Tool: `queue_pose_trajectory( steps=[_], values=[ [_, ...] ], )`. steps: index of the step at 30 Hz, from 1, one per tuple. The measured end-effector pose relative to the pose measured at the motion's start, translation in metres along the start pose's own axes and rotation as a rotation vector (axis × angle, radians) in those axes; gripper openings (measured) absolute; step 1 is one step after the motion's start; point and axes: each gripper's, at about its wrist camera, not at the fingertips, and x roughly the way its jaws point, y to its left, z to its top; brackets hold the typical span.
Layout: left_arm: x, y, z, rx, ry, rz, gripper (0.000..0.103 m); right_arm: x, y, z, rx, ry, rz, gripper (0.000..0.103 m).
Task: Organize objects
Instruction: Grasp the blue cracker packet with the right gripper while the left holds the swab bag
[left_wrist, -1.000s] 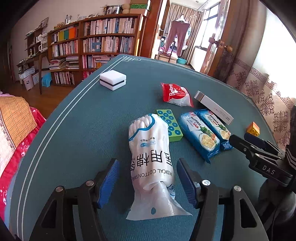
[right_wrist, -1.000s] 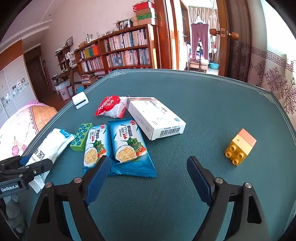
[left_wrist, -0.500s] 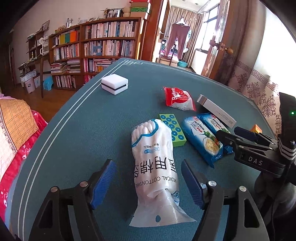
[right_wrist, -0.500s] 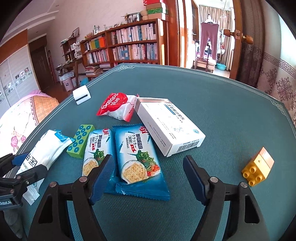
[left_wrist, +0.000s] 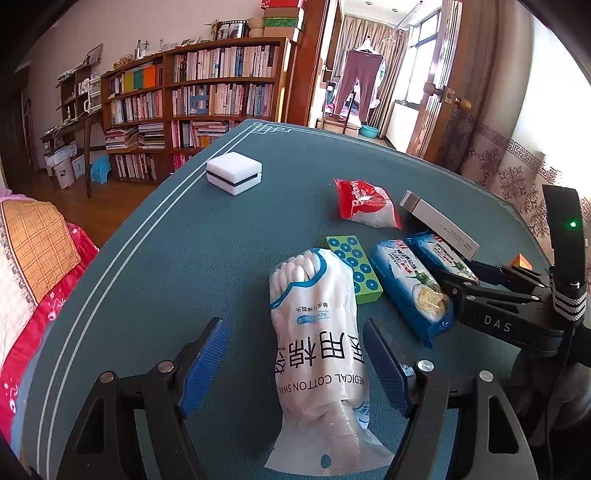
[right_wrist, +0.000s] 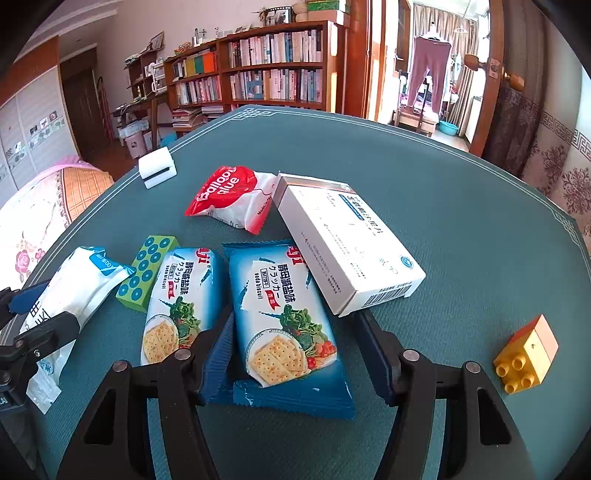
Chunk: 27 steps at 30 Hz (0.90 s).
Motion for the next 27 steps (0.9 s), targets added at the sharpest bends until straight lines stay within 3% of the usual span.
queue_pose_trajectory(
  steps=[4,10,18,27],
  values=[
    [0.006,0.004,0.0,-0.012,0.022,-0.007,0.079,-0.002,0.008,-0.002,-0.042,-0.002,-0.014,0.045],
    [0.007,0.006,0.0,-0.02,0.029,-0.031,0.072,-0.014,0.008,-0.014,-0.046,-0.005,0.005,0.044],
    [0.006,-0.003,-0.002,0.032,0.019,-0.062,0.049,-0.043,0.004,-0.045,-0.002,-0.024,0.039,0.044],
    [0.001,-0.004,-0.005,0.041,0.014,-0.062,0.045,-0.075,-0.008,-0.074,0.075,-0.053,0.057,0.044]
  ],
)
